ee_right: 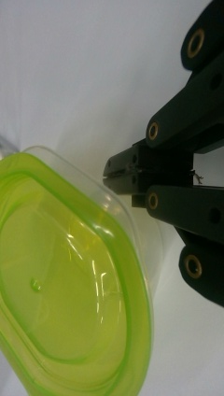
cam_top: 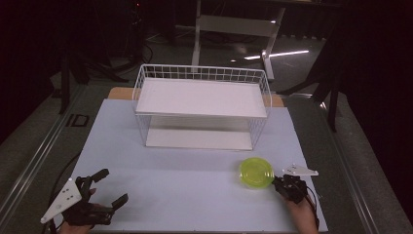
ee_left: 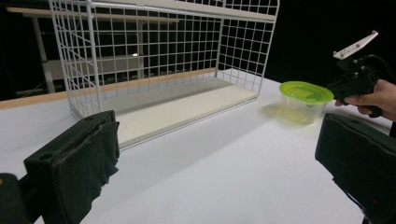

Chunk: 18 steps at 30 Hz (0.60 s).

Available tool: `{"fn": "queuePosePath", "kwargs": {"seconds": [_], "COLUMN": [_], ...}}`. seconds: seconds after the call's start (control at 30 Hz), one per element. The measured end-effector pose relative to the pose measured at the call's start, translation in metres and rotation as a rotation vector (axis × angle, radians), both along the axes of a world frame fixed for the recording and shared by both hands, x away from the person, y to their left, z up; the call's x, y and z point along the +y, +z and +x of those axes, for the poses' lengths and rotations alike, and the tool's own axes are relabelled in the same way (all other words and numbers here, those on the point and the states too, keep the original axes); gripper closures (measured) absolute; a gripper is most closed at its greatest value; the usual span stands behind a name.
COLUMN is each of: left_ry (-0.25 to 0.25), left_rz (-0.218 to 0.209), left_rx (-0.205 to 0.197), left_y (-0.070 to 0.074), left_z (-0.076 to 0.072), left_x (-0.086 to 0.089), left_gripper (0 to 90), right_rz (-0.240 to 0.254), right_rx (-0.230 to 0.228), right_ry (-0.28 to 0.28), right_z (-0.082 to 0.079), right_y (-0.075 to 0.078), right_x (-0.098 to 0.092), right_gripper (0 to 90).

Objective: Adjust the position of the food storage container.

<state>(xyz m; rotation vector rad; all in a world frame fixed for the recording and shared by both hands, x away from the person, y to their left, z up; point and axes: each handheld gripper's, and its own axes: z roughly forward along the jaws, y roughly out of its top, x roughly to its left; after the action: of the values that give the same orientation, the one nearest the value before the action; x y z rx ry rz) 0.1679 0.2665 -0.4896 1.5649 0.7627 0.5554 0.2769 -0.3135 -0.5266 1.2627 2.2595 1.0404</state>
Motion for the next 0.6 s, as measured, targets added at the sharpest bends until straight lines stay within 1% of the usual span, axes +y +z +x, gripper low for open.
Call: {"fn": "queuePosePath", "kwargs": {"seconds": [0.03,0.1,0.13,0.17,0.2,0.23,0.27,0.33,0.37,0.43,0.5,0.6], "left_ry": [0.002,0.001,0.003,0.003,0.003,0.004,0.006,0.01,0.016,0.016,0.015,0.015], "left_rz": [-0.001,-0.005,-0.005,-0.006,-0.009,-0.012,-0.011,-0.01,-0.018,-0.021,-0.012,-0.009], "left_rx": [-0.002,-0.002,-0.003,-0.005,-0.009,-0.01,-0.01,-0.012,-0.013,-0.01,-0.007,-0.01], "left_y": [0.0,0.0,0.001,0.001,0.001,0.001,0.002,0.002,0.002,0.002,0.002,0.002], "left_z": [0.0,0.0,-0.001,-0.001,-0.002,-0.002,-0.002,-0.002,-0.001,-0.001,-0.001,-0.001], "left_x": [0.0,0.001,0.001,0.002,0.002,0.002,0.003,0.003,0.003,0.003,0.003,0.002], "left_gripper": [0.5,0.6,0.6,0.6,0.6,0.6,0.6,0.6,0.6,0.6,0.6,0.5], "right_rz": [0.0,-0.021,-0.032,-0.032,-0.05,-0.055,-0.054,-0.054,-0.054,-0.052,-0.032,-0.037], "right_rx": [0.007,0.015,0.011,0.011,0.006,0.009,0.01,0.01,0.012,0.018,0.024,0.039], "right_ry": [0.005,0.011,0.01,0.01,0.005,0.003,-0.003,-0.003,-0.001,0.021,0.026,0.047], "right_z": [0.001,0.005,0.006,0.006,0.006,0.005,0.002,0.002,0.001,-0.003,-0.002,-0.001], "right_y": [0.0,0.0,0.001,0.001,0.001,0.001,-0.001,-0.001,-0.002,-0.002,-0.002,-0.002], "right_x": [0.003,0.009,0.009,0.009,0.009,0.008,0.005,0.005,0.005,0.008,0.012,0.02], "right_gripper": [90.0,90.0,90.0,90.0,90.0,90.0,90.0,90.0,90.0,90.0,90.0,90.0]}}
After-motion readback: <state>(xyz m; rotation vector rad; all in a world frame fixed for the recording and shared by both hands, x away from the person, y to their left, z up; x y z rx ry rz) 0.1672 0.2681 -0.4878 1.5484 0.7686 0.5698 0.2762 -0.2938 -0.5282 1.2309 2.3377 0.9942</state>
